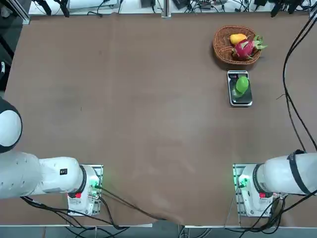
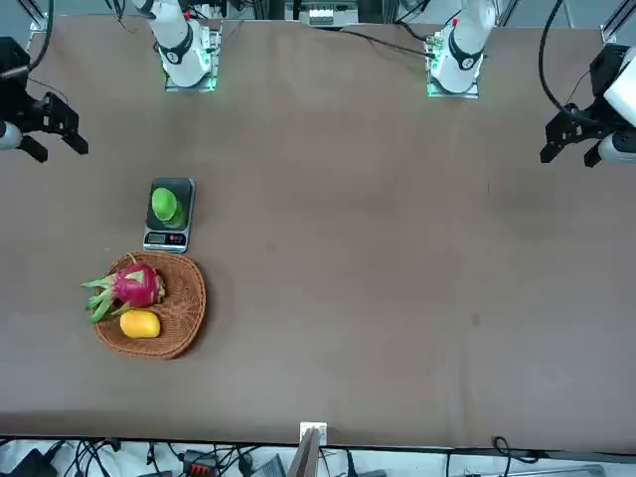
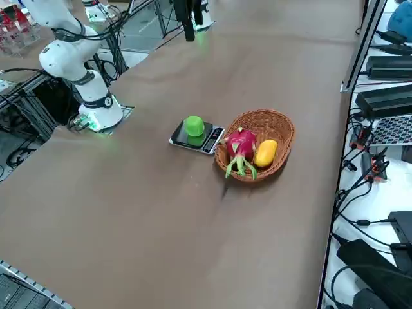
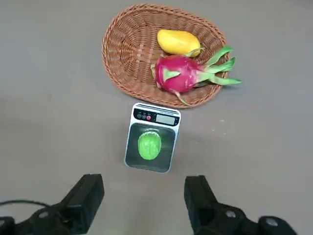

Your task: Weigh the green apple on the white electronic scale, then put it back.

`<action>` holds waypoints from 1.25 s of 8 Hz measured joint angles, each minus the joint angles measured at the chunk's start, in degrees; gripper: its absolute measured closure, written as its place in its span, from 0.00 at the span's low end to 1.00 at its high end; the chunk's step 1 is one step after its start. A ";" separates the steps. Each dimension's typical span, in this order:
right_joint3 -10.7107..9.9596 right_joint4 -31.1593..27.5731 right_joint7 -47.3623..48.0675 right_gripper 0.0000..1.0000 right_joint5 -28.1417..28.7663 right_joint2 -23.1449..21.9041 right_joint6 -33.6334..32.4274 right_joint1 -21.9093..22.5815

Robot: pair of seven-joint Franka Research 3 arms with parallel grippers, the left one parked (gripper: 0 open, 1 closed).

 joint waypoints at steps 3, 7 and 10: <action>0.11 -11.01 0.19 0.00 0.00 0.64 11.66 0.02; 0.34 -29.96 0.31 0.00 0.00 1.22 31.18 1.80; 0.42 -38.45 0.35 0.00 0.00 1.52 40.67 2.72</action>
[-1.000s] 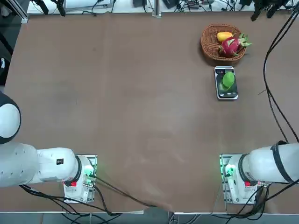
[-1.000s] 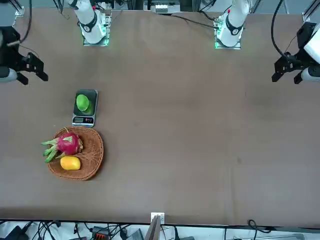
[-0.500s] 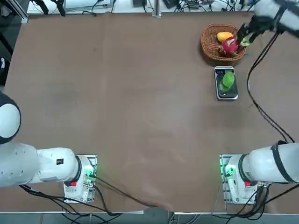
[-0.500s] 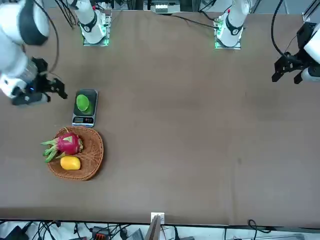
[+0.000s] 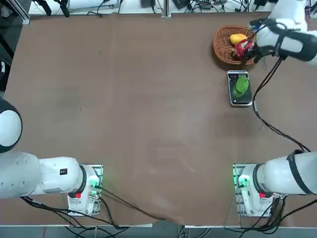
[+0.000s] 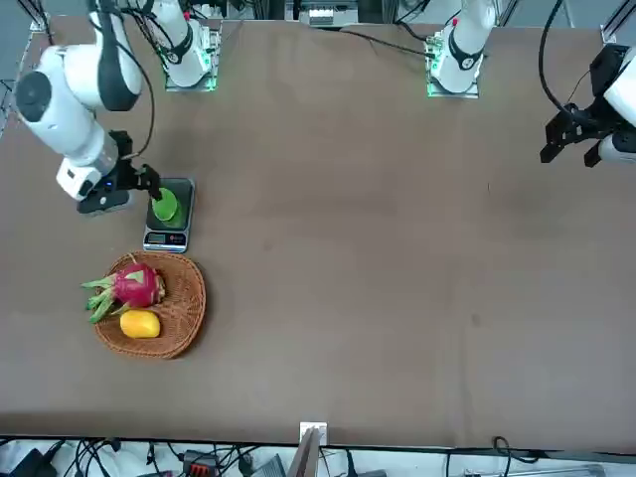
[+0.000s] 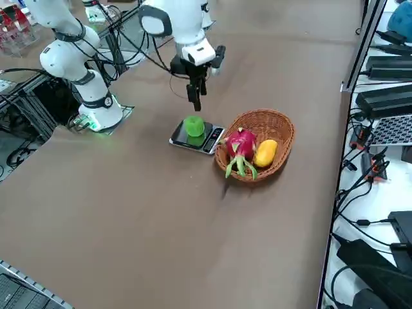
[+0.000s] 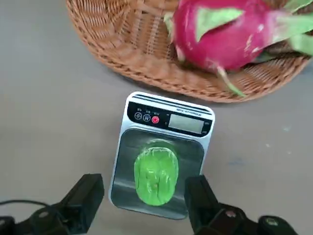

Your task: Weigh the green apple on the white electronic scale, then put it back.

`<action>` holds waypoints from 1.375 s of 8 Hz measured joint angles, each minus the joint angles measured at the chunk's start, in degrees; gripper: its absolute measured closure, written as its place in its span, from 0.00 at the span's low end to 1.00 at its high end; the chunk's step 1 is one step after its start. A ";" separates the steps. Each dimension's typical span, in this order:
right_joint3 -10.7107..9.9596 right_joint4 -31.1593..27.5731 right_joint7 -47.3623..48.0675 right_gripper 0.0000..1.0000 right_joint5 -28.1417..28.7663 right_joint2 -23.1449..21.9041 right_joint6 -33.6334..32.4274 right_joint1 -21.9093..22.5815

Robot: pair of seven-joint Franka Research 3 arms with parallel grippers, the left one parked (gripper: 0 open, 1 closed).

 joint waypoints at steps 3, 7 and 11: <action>-0.02 -4.27 0.00 0.00 0.00 1.71 6.48 0.03; -0.21 -6.93 0.00 0.00 0.00 3.93 11.12 -0.05; -0.26 -8.87 0.00 0.00 0.00 5.08 14.03 -0.14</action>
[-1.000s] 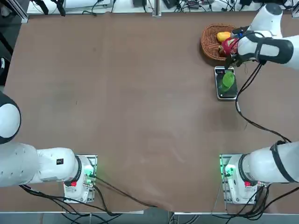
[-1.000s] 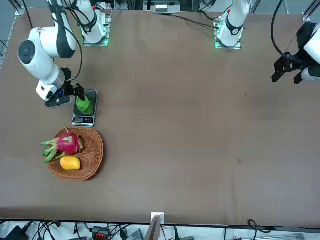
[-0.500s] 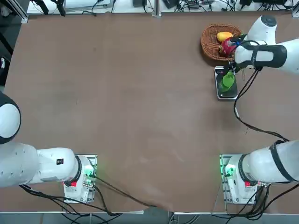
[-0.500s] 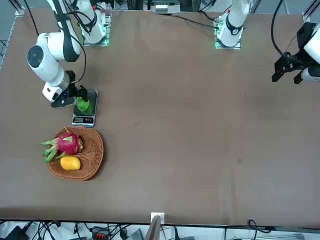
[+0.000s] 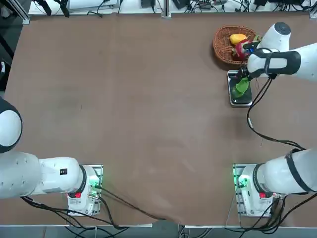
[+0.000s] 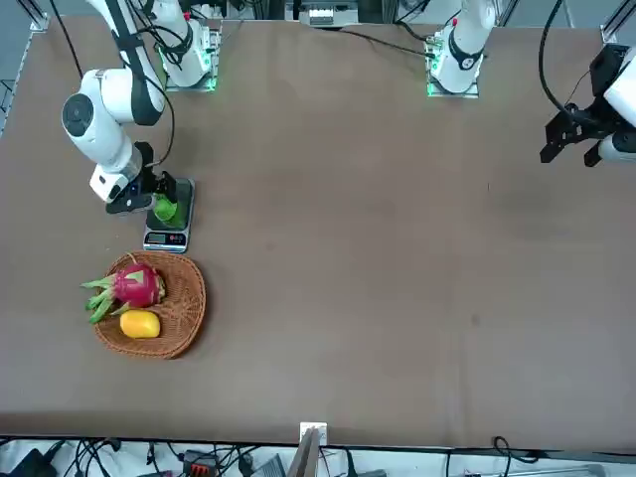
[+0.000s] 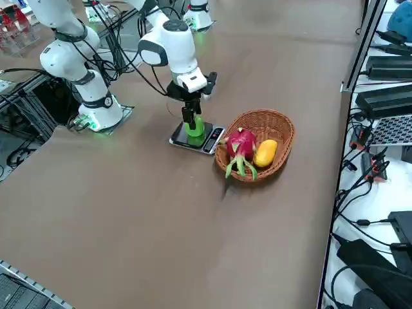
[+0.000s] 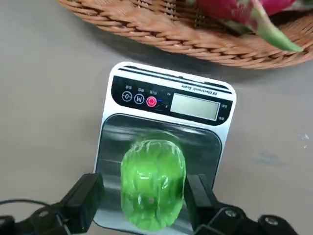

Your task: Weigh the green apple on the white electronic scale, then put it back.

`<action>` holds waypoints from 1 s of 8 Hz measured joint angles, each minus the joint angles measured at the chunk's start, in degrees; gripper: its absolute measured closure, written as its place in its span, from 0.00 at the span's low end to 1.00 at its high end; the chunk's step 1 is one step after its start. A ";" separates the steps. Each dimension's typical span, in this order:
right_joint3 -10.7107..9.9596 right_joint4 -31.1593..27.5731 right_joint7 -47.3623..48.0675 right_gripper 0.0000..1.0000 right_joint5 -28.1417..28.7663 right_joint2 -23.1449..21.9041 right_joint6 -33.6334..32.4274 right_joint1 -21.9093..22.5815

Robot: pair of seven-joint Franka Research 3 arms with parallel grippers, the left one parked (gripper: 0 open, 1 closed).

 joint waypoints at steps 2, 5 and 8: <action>-0.02 -0.08 -0.08 0.00 0.00 0.85 0.99 -0.23; -0.13 -0.16 -0.37 0.04 -0.01 3.67 4.60 -0.82; -0.13 -0.16 -0.58 0.06 -0.01 4.84 5.00 -1.02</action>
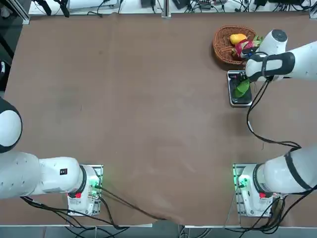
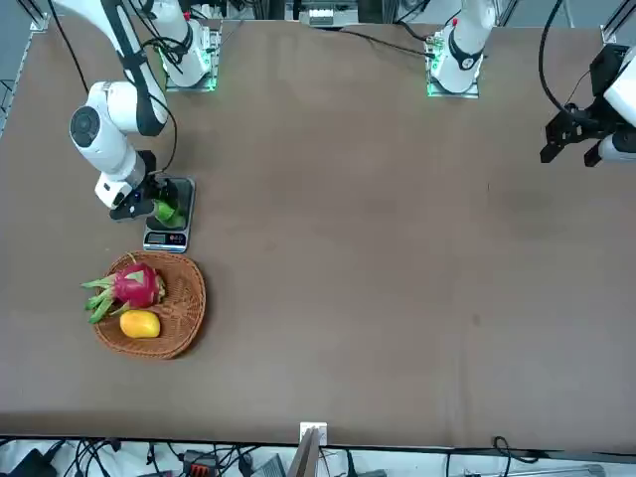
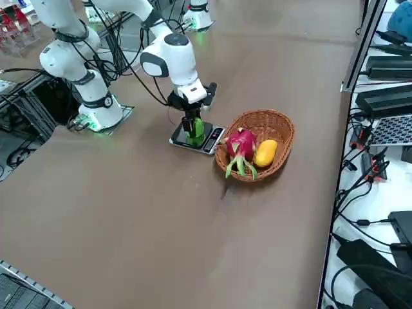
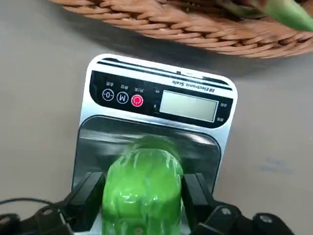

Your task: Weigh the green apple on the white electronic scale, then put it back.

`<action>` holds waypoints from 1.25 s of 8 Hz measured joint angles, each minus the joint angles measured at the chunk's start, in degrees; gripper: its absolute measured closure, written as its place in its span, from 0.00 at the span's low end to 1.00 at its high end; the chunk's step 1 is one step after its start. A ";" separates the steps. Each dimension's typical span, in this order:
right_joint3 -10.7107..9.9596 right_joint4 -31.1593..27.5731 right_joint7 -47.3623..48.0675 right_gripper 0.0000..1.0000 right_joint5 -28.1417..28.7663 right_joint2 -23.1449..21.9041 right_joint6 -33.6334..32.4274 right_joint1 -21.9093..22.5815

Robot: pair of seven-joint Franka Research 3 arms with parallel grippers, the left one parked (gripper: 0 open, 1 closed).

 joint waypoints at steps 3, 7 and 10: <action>0.00 0.00 -0.06 0.13 0.00 -0.03 -0.03 -0.01; 0.02 0.84 -0.19 0.27 -0.02 -0.71 -0.43 0.00; 0.19 7.75 0.12 0.29 0.00 -0.80 -5.34 1.01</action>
